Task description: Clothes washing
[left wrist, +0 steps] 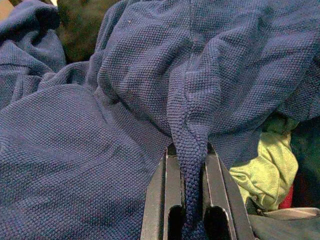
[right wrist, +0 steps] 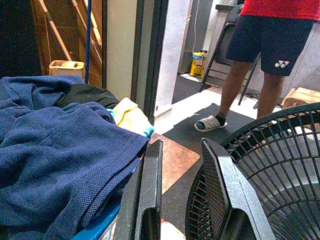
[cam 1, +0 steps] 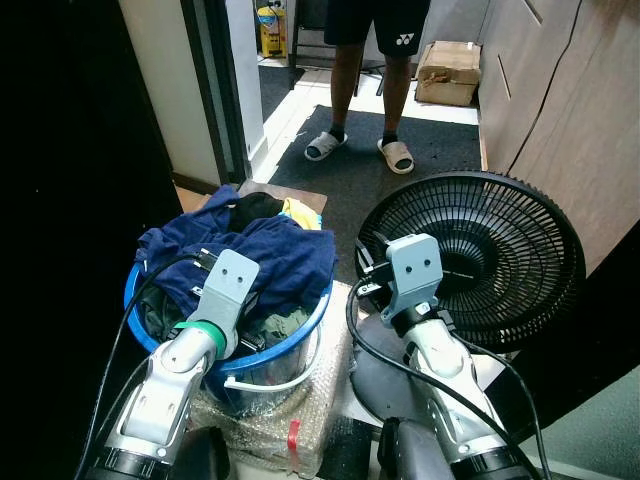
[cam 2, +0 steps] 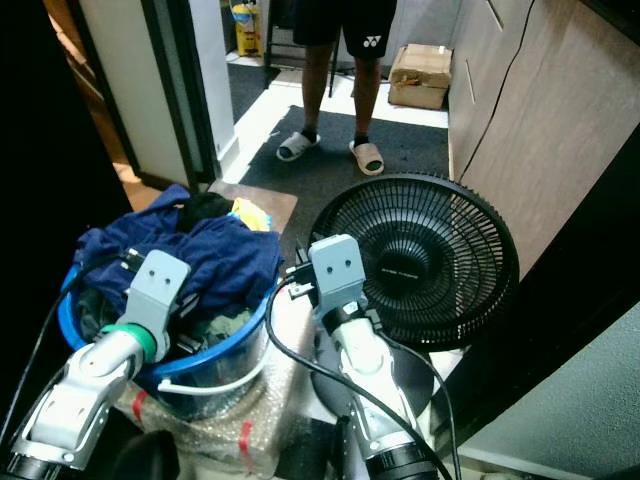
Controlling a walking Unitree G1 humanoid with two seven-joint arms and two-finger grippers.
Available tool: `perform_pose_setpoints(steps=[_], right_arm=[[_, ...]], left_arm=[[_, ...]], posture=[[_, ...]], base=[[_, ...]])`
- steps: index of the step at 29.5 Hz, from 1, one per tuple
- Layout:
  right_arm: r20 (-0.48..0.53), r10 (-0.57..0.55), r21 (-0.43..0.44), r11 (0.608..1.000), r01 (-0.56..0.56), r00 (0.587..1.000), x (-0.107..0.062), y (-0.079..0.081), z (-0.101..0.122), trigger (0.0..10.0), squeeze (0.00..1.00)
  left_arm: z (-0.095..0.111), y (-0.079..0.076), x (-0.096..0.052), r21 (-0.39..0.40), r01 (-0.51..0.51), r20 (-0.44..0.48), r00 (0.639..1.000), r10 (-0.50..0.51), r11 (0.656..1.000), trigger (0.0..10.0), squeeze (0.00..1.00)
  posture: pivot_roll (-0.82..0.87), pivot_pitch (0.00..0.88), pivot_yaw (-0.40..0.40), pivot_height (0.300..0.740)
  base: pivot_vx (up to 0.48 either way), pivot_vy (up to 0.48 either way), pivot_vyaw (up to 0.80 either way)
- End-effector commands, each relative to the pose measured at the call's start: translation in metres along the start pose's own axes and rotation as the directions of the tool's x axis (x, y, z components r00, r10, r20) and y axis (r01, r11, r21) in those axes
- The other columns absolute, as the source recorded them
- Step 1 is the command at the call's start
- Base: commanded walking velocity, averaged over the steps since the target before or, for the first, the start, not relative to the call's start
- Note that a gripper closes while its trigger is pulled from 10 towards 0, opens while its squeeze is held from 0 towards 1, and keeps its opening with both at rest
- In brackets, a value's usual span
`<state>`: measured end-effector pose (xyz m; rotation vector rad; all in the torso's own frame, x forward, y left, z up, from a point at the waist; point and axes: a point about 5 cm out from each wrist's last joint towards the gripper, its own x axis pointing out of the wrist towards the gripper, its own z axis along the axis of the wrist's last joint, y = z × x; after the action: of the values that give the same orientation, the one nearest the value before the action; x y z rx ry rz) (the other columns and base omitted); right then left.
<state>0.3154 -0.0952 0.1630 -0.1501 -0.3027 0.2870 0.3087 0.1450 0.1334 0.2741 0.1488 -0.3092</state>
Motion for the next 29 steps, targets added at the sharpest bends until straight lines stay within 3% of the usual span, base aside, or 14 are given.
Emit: perform_pose_setpoints(steps=[1,5,6,11,16,18,19,20,21,22,24,25,27,29], right_arm=[[-0.017,-0.004,-0.004,1.000,0.004,1.000,-0.003,0.000,-0.005,10.0,0.00],[-0.012,-0.008,-0.006,1.000,0.008,1.000,-0.002,-0.001,-0.005,10.0,0.00],[-0.005,-0.012,-0.006,1.000,0.012,1.000,-0.001,-0.001,-0.003,10.0,0.00],[0.073,-0.030,0.013,1.000,0.029,0.997,0.005,-0.006,0.019,10.0,0.00],[0.089,-0.031,0.018,0.999,0.030,0.996,0.006,-0.007,0.023,10.0,0.00],[0.125,-0.040,0.017,0.999,0.039,0.991,0.009,-0.011,0.034,10.0,0.00],[0.125,-0.040,0.017,0.999,0.039,0.991,0.009,-0.011,0.034,10.0,0.00],[0.135,-0.046,0.013,0.999,0.045,0.990,0.009,-0.014,0.037,10.0,0.00],[0.135,-0.046,0.013,0.999,0.045,0.990,0.009,-0.014,0.037,10.0,0.00],[0.140,-0.051,0.009,0.999,0.051,0.989,0.009,-0.016,0.039,10.0,0.00],[0.140,-0.051,0.009,0.999,0.051,0.989,0.009,-0.016,0.039,10.0,0.00],[0.140,-0.055,0.007,0.998,0.055,0.989,0.008,-0.017,0.038,10.0,0.00],[0.139,-0.058,0.007,0.998,0.057,0.989,0.008,-0.018,0.038,10.0,0.00],[0.139,-0.058,0.007,0.998,0.057,0.989,0.008,-0.018,0.038,10.0,0.00]], left_arm=[[-0.002,-0.004,-0.003,-0.012,0.015,0.004,1.000,-0.015,1.000,0.0,0.00],[0.010,-0.004,-0.002,-0.054,0.009,0.067,0.998,-0.006,0.998,0.0,0.00],[0.018,-0.003,-0.002,-0.082,0.006,0.106,0.994,0.003,0.997,10.0,0.00],[0.058,-0.002,-0.008,-0.220,0.077,0.285,0.958,-0.012,0.973,10.0,0.00],[0.066,-0.003,-0.010,-0.230,0.106,0.321,0.947,-0.027,0.967,10.0,0.00],[0.103,-0.009,-0.020,-0.268,0.249,0.469,0.877,-0.100,0.931,10.0,0.00],[0.103,-0.009,-0.020,-0.268,0.249,0.469,0.877,-0.100,0.931,10.0,0.00],[0.125,-0.010,-0.027,-0.290,0.328,0.555,0.823,-0.122,0.899,10.0,0.00],[0.125,-0.010,-0.027,-0.290,0.328,0.555,0.823,-0.122,0.899,10.0,0.00],[0.144,-0.009,-0.035,-0.305,0.403,0.627,0.767,-0.137,0.863,10.0,0.00],[0.144,-0.009,-0.035,-0.305,0.403,0.627,0.767,-0.137,0.863,10.0,0.00],[0.158,-0.007,-0.042,-0.319,0.472,0.685,0.714,-0.145,0.822,10.0,0.00],[0.166,-0.006,-0.047,-0.319,0.528,0.717,0.677,-0.163,0.787,10.0,0.00],[0.166,-0.006,-0.047,-0.319,0.528,0.717,0.677,-0.163,0.787,10.0,0.00]], posture=[[0.09,0.010,0.035,0.534],[0.09,0.007,0.034,0.534],[0.09,0.007,0.034,0.534],[0.09,0.005,0.030,0.534],[0.09,0.005,0.030,0.534],[0.08,0.006,0.032,0.534],[0.08,0.006,0.032,0.534],[0.08,0.006,0.032,0.534],[0.08,0.006,0.032,0.534],[0.08,0.007,0.032,0.534],[0.08,0.007,0.032,0.534],[0.08,0.007,0.033,0.534],[0.08,0.008,0.034,0.534],[0.08,0.008,0.034,0.534]], base=[[0.000,0.000,0.00],[0.000,0.000,0.00],[0.000,0.000,0.00],[0.000,0.000,0.00],[0.000,0.000,0.00],[0.000,0.000,0.00],[0.000,0.000,0.00],[0.000,0.000,0.00],[0.000,0.000,0.00],[0.000,0.000,0.00],[0.000,0.000,0.00],[0.000,0.000,0.00],[0.000,0.000,0.00],[0.000,0.000,0.00]])
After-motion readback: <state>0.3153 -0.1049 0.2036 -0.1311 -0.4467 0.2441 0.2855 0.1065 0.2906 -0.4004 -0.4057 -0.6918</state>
